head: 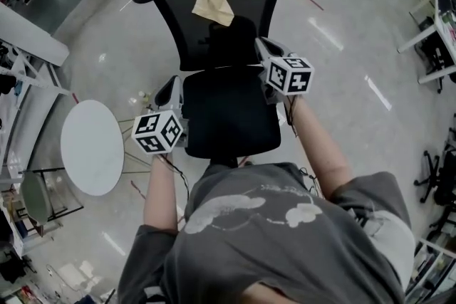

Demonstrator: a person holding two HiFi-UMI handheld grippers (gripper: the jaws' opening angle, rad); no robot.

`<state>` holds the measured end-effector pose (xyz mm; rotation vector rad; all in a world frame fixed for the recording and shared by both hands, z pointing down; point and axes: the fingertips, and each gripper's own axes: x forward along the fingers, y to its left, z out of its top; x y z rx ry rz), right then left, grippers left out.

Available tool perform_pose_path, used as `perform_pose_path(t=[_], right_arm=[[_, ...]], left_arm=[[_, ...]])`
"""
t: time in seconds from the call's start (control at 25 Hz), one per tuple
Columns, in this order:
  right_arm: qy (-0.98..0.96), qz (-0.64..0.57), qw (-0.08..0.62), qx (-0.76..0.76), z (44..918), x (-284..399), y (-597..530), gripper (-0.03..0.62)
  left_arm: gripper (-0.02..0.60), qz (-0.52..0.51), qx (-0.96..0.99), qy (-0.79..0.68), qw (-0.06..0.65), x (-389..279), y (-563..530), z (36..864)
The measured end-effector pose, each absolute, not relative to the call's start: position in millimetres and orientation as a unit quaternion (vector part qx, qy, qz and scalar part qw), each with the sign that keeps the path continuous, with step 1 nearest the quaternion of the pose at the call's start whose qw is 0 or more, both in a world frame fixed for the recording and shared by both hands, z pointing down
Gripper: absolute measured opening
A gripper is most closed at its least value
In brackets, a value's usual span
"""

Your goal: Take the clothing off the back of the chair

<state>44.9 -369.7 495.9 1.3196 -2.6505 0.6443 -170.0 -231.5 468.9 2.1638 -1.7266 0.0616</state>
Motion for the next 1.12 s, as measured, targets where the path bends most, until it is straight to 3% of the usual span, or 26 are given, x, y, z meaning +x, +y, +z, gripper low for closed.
perform_pose_path(t=[0.24, 0.56, 0.64, 0.96, 1.12], right_arm=[[-0.872, 0.225, 0.041, 0.434, 489, 12, -429, 0.014], [-0.877, 0.211, 0.027, 0.431, 471, -36, -508, 0.347], [-0.870, 0.209, 0.030, 0.445, 468, -43, -530, 0.391], [-0.845, 0.210, 0.091, 0.484, 488, -70, -605, 0.430], [-0.835, 0.226, 0.081, 0.495, 499, -83, -641, 0.430]], left_arm=[[0.000, 0.019, 0.779, -0.598, 0.186, -201, -304, 468], [0.000, 0.021, 0.791, -0.585, 0.175, -233, -383, 457], [0.000, 0.021, 0.793, -0.583, 0.176, -239, -399, 457], [0.000, 0.018, 0.798, -0.574, 0.183, -255, -448, 462], [0.000, 0.017, 0.803, -0.566, 0.185, -262, -466, 470]])
